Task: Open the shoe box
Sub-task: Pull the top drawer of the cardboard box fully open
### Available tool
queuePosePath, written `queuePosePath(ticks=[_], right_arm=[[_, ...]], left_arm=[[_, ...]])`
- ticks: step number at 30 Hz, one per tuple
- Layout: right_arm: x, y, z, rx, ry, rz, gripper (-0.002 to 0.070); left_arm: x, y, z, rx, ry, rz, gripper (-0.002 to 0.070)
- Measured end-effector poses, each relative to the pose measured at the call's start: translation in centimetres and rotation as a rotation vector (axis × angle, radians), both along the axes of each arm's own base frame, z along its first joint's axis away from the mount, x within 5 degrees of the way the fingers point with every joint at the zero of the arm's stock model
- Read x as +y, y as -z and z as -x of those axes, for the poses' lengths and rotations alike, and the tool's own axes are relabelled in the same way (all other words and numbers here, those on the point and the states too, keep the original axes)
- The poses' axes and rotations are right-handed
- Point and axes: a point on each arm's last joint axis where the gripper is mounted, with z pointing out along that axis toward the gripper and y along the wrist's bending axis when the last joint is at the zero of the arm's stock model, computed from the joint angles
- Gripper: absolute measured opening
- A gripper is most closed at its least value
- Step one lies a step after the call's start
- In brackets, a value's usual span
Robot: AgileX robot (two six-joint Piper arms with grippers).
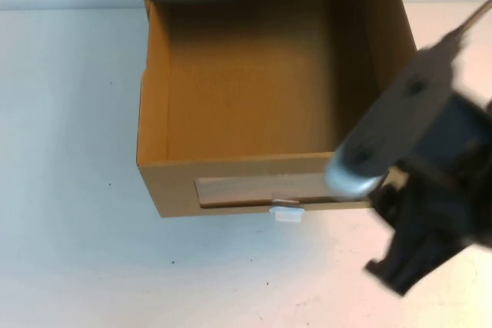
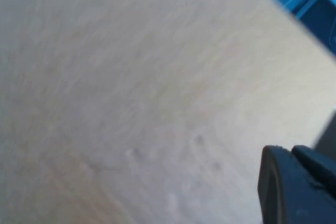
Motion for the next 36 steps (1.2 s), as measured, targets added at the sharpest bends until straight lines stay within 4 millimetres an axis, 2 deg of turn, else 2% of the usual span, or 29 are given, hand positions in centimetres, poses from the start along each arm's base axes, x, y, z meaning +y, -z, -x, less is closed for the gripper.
queuePosePath(ticks=[4, 10, 12, 14, 18, 21, 26, 30, 36], right_arm=[[-2.1, -2.4, 0.6, -0.031, 0.039, -0.060, 0.0241], [-4.3, -4.0, -0.1, -0.150, 0.206, -0.068, 0.0088], [-4.8, -4.3, -0.7, -0.181, 0.256, -0.073, 0.0033], [-5.6, -4.5, -1.5, -0.186, 0.322, -0.078, 0.0008], [-8.5, -5.0, -3.8, -0.179, 0.509, -0.108, -0.0008], [-11.0, -5.0, -5.7, -0.165, 0.612, -0.150, -0.0010], [-14.4, -4.3, -7.8, -0.073, 0.682, -0.244, -0.0011], [-17.0, -3.5, -9.0, -0.016, 0.733, -0.327, -0.0012], [-17.7, -1.8, -9.3, 0.018, 0.688, -0.405, -0.0013]], left_arm=[[0.8, -4.0, 2.7, -0.100, 0.001, 0.029, -0.0005], [2.5, -8.8, 7.1, -0.236, -0.024, 0.019, -0.0005], [3.2, -10.1, 8.4, -0.282, -0.049, -0.004, -0.0005], [3.8, -11.2, 9.7, -0.324, -0.072, -0.022, -0.0005], [5.2, -13.6, 13.0, -0.400, -0.105, -0.041, -0.0005], [6.2, -14.3, 15.2, -0.418, -0.133, -0.073, -0.0005], [7.8, -12.5, 17.9, -0.355, -0.172, -0.179, -0.0005], [8.9, -9.5, 19.8, -0.315, -0.222, -0.233, -0.0005], [10.8, -3.9, 24.1, -0.397, -0.303, -0.203, -0.0005]])
